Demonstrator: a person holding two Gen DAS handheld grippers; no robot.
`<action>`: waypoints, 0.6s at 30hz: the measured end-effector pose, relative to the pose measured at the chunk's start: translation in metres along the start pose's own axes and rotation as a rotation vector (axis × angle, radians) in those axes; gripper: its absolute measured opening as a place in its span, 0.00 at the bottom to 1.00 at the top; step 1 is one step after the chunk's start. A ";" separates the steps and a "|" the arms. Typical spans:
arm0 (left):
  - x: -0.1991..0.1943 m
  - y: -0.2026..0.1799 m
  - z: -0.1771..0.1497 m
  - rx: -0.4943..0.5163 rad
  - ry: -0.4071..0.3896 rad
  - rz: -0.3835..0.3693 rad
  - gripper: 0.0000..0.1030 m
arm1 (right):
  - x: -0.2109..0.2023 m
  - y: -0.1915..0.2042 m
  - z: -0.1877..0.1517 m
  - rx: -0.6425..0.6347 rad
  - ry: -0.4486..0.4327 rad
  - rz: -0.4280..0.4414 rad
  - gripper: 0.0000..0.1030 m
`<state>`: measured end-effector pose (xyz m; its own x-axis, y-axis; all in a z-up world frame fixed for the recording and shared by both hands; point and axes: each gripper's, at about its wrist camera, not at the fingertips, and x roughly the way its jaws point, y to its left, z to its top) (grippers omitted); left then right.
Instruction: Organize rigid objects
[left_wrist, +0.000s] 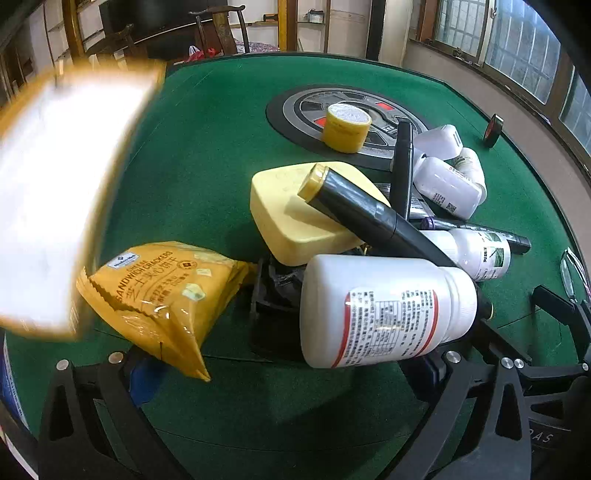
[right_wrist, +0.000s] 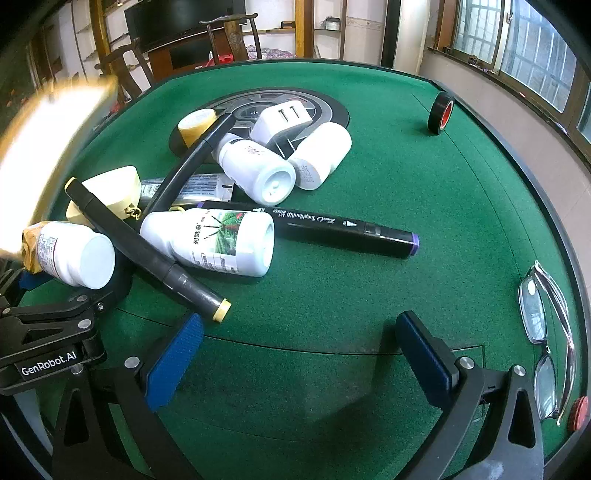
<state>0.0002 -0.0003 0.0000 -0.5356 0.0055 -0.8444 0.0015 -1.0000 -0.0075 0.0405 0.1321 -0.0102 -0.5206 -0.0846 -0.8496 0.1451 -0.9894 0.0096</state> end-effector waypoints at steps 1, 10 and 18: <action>0.000 0.000 0.000 0.000 0.000 0.000 1.00 | 0.000 -0.001 0.000 0.000 0.000 0.000 0.99; 0.000 0.000 0.000 0.000 0.001 0.000 1.00 | 0.000 0.000 -0.001 0.000 0.001 0.000 0.99; -0.002 -0.001 0.002 0.000 0.001 0.000 1.00 | -0.002 -0.001 -0.002 0.001 0.001 0.000 0.99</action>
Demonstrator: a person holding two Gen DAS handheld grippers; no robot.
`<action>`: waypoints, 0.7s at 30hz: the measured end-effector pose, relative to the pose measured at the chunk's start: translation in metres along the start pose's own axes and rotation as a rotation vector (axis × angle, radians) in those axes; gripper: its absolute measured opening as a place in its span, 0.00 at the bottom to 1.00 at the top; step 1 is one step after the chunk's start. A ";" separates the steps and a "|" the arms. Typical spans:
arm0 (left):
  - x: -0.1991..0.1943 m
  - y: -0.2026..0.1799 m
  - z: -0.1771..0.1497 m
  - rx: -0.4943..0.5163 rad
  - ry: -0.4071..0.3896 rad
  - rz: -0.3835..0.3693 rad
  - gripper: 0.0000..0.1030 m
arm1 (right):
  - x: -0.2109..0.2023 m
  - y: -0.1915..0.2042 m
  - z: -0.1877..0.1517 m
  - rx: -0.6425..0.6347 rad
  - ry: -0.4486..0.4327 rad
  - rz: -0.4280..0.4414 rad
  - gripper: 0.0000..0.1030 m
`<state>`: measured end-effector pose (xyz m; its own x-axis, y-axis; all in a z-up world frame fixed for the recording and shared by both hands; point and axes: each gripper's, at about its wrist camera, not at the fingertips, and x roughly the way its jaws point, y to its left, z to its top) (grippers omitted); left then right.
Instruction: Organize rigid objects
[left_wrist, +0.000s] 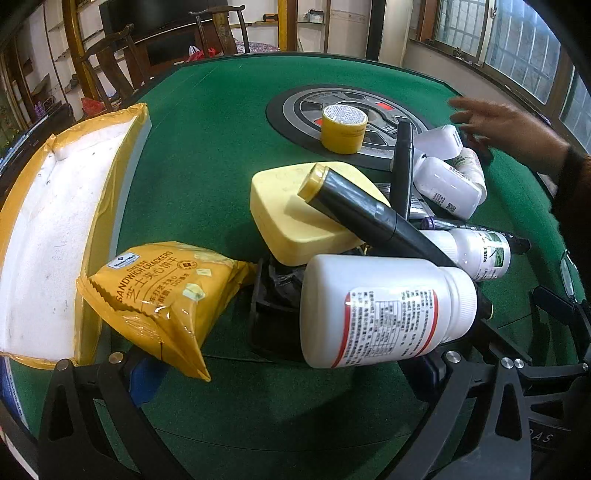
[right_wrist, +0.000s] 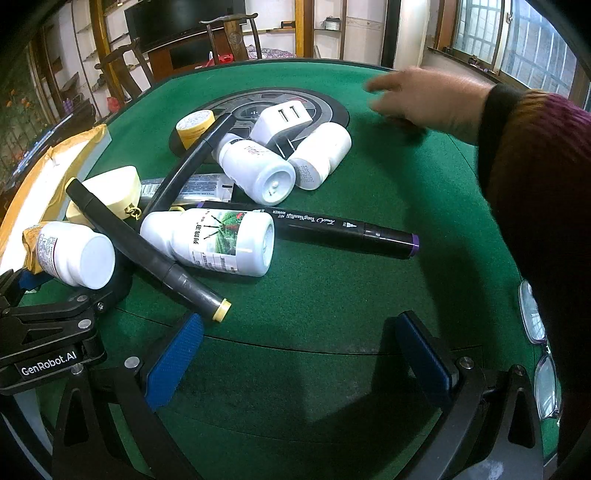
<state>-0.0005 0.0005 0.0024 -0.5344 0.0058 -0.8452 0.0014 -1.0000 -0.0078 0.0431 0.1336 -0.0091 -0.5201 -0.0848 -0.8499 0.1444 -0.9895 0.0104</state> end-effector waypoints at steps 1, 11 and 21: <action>0.000 0.000 0.000 0.000 0.000 0.000 1.00 | 0.000 0.000 0.000 0.000 0.000 0.000 0.99; 0.000 0.000 0.000 0.000 0.000 0.001 1.00 | 0.004 -0.003 0.000 0.001 0.000 0.000 0.99; 0.000 0.000 0.000 0.000 0.000 0.001 1.00 | 0.004 -0.002 0.001 0.001 0.000 0.000 0.99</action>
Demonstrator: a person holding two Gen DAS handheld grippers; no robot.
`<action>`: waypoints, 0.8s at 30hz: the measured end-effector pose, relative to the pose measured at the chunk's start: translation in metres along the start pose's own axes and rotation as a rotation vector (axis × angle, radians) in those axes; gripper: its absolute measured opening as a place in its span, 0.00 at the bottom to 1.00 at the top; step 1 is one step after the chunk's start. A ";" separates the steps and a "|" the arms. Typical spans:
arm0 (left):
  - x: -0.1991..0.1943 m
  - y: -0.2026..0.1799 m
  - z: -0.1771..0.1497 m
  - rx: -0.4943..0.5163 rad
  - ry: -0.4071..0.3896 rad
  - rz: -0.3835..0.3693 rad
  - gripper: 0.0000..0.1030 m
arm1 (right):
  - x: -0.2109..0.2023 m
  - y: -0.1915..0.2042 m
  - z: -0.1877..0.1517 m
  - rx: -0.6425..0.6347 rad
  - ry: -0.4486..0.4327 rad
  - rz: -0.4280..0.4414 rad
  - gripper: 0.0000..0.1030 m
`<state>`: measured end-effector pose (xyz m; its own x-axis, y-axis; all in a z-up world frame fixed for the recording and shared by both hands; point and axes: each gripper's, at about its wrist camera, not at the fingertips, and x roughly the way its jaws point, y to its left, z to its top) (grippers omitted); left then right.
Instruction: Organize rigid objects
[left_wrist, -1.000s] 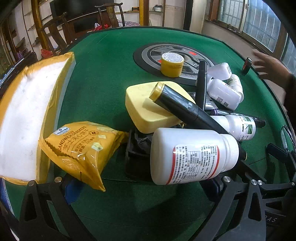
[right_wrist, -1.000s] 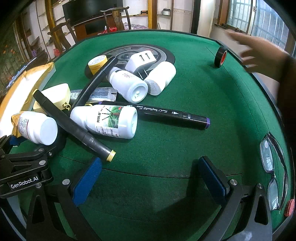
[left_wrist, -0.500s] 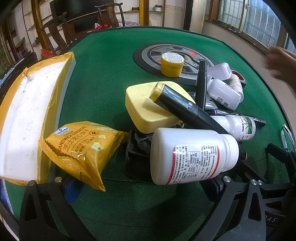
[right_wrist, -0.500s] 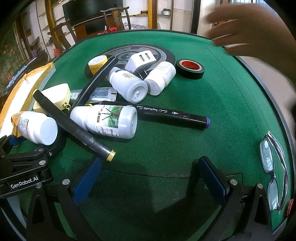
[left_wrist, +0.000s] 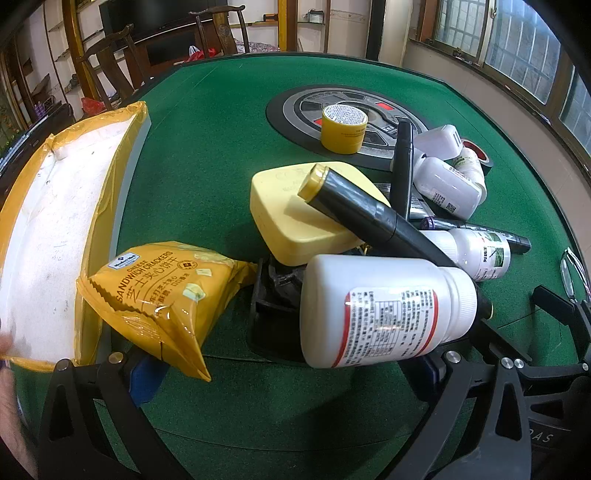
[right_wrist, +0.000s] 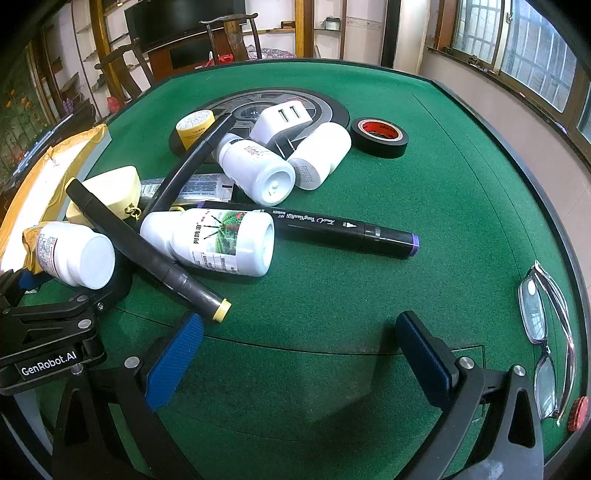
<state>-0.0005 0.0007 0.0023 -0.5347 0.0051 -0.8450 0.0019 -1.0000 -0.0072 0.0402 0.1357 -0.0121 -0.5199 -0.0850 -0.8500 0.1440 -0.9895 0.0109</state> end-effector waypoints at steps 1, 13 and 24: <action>0.000 0.000 0.000 0.000 0.000 0.000 1.00 | 0.000 0.000 0.000 0.000 0.000 0.000 0.99; 0.000 0.000 0.000 0.000 0.000 0.000 1.00 | 0.000 0.000 0.000 0.000 0.001 -0.001 0.99; 0.001 0.001 0.002 -0.002 -0.001 0.000 1.00 | -0.025 -0.025 -0.001 -0.060 -0.103 0.146 0.97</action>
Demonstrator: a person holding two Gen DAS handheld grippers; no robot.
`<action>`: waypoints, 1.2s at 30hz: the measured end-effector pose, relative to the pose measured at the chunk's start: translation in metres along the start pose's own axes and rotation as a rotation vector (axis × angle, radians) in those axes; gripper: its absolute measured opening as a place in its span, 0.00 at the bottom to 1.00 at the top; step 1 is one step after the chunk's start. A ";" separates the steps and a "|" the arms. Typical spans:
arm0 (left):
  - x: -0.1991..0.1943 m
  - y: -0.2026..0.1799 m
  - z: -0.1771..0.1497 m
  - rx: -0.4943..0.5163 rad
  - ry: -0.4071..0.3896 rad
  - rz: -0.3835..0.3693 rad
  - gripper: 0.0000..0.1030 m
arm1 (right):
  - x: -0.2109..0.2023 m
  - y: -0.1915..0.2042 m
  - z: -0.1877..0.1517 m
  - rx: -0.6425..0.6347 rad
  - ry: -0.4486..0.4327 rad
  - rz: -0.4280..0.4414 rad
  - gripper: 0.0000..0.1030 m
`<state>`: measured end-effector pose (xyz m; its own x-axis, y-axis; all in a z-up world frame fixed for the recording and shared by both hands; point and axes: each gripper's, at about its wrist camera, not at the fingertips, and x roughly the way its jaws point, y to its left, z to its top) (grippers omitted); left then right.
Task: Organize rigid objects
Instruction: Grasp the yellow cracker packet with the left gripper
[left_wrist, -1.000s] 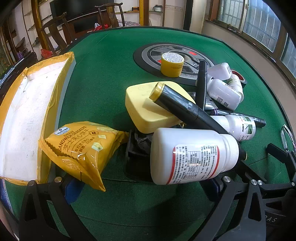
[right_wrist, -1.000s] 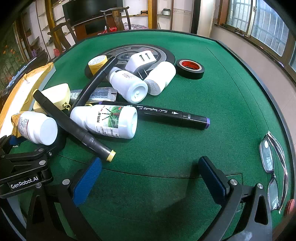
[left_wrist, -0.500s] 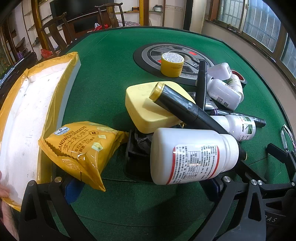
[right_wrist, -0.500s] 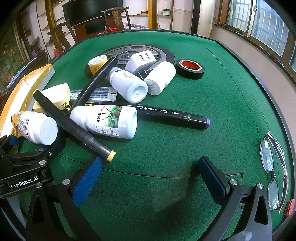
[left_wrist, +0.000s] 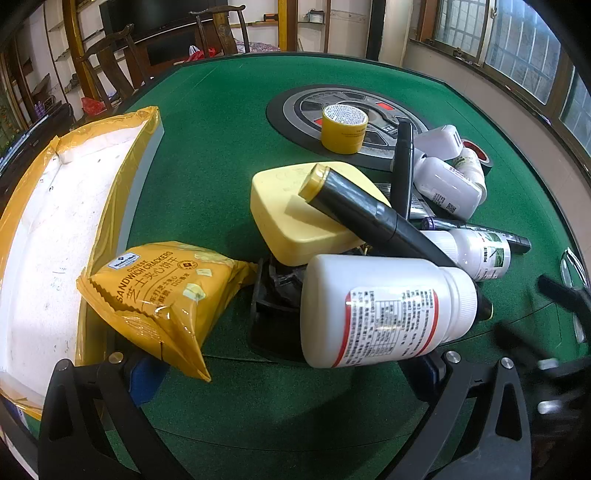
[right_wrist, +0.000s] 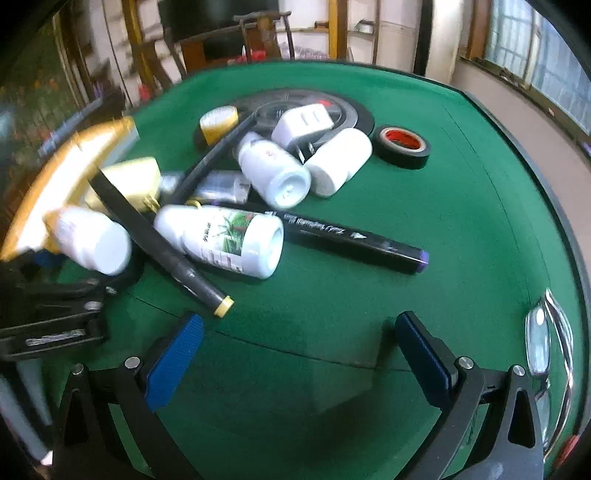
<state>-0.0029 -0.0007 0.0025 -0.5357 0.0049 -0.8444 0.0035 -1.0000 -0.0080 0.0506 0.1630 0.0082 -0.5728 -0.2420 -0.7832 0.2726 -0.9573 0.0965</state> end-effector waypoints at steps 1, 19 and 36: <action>0.000 0.000 0.000 0.000 0.001 0.000 1.00 | -0.010 -0.001 -0.001 -0.016 -0.035 -0.017 0.98; -0.069 0.031 -0.039 0.107 -0.117 -0.186 0.98 | -0.066 0.003 -0.034 -0.153 -0.247 0.111 0.76; -0.053 0.062 -0.015 0.040 -0.042 -0.228 0.73 | -0.065 -0.015 -0.036 -0.048 -0.225 0.135 0.76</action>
<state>0.0379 -0.0631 0.0390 -0.5533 0.2313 -0.8002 -0.1544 -0.9725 -0.1744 0.1120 0.1986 0.0355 -0.6849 -0.4014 -0.6081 0.3918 -0.9065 0.1571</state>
